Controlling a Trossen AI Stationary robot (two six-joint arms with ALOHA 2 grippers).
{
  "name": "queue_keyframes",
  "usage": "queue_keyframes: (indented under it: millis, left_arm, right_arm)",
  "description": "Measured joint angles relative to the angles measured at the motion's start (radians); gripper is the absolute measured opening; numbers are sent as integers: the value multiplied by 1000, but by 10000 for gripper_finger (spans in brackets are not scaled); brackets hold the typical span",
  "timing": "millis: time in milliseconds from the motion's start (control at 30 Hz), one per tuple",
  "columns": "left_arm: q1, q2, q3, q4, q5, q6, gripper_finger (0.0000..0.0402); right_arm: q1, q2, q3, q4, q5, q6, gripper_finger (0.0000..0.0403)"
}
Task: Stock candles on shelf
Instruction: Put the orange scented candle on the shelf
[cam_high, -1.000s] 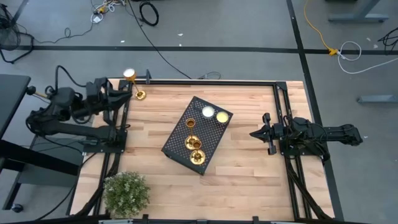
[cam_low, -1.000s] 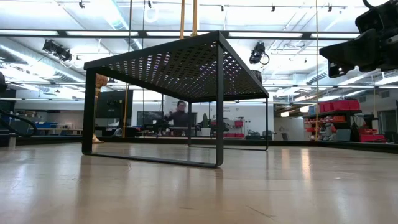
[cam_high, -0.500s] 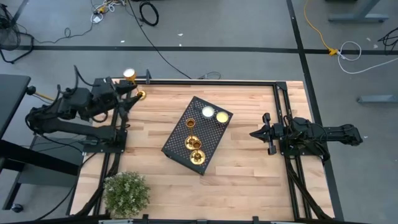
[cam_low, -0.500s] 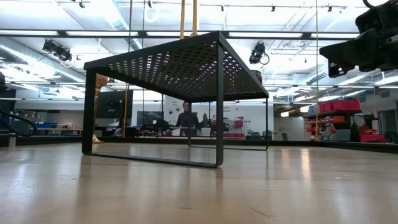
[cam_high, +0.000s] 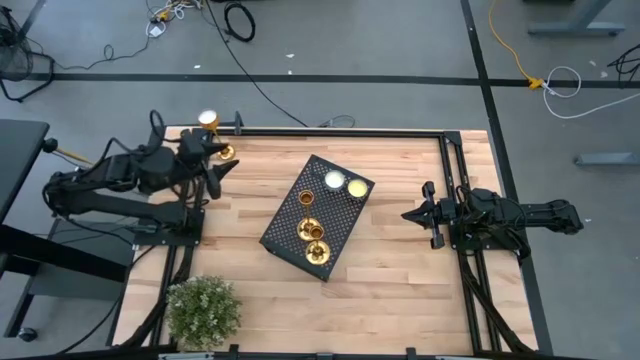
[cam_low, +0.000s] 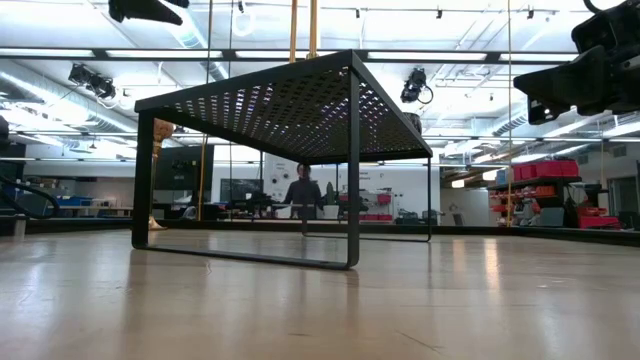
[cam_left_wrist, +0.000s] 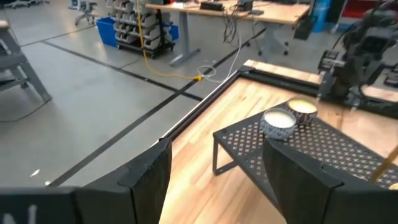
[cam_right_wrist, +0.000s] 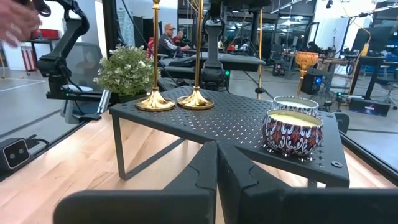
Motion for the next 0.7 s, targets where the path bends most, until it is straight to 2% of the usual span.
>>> queue_keyframes:
  millis: [333,533,700]
  left_arm:
    - [91,88,4,16,169,42,253]
    - [149,160,94,-3,198,129,252]
    - [186,187,149,-50,213,140,252]
  right_arm:
    - [0,0,0,0,0,0,6]
    - [0,0,0,0,0,0,6]
    - [0,0,0,0,0,0,6]
